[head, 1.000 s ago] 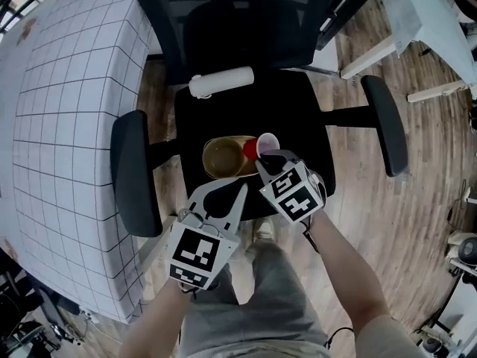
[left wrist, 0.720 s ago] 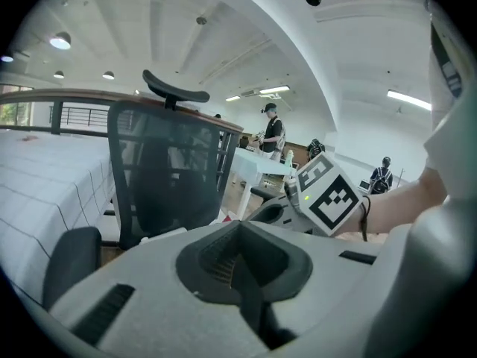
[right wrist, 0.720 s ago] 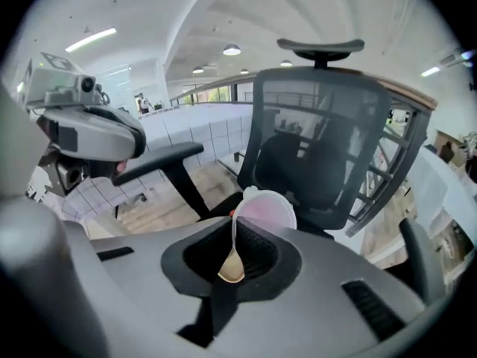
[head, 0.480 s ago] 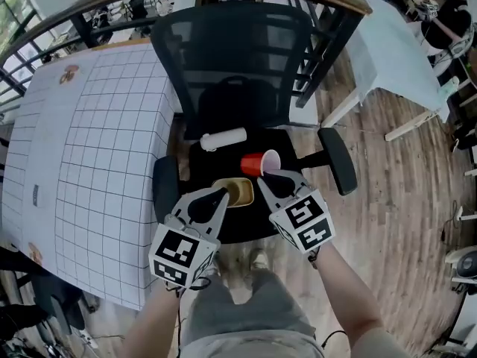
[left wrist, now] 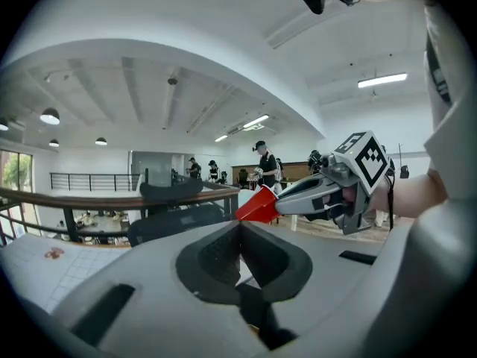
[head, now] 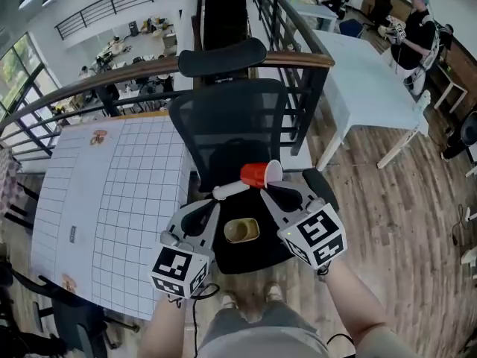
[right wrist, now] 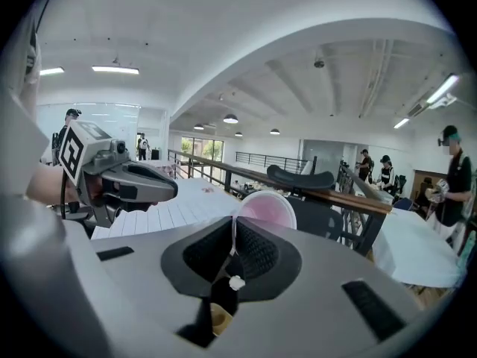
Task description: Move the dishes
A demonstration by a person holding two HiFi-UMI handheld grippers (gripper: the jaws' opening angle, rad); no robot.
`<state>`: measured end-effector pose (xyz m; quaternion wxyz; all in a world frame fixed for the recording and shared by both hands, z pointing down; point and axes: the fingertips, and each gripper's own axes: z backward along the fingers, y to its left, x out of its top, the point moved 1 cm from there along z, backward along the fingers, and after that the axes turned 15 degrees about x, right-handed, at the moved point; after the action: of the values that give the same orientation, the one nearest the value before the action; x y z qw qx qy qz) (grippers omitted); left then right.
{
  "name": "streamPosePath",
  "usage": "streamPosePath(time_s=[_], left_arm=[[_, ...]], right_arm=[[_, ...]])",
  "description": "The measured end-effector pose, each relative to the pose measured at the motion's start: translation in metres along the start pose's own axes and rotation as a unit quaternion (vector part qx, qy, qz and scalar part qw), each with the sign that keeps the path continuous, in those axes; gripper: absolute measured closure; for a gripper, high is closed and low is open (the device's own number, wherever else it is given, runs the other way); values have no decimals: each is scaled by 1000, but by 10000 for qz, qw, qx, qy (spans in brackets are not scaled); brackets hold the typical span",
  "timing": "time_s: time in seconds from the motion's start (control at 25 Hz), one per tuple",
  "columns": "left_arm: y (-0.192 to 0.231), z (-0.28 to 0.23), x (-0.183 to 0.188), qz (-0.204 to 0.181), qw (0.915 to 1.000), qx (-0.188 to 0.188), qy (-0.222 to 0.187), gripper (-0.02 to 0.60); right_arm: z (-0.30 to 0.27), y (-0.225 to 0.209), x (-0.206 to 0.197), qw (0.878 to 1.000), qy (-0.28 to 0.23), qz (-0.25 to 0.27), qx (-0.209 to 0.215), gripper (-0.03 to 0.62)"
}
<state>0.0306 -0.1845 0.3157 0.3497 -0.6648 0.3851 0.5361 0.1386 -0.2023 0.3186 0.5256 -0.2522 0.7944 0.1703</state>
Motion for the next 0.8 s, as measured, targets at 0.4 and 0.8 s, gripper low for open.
streamPosePath(time_s=[0.4,0.8], left_arm=[[-3,77,132,-472,9895,413,-1302,568],[-1,150,170,-585,9786,948,-1731,568]], right_arm=[[93,45,121,9889,-1411,463,-90,565],[160,104,156,9703,-2368,193,451,565]])
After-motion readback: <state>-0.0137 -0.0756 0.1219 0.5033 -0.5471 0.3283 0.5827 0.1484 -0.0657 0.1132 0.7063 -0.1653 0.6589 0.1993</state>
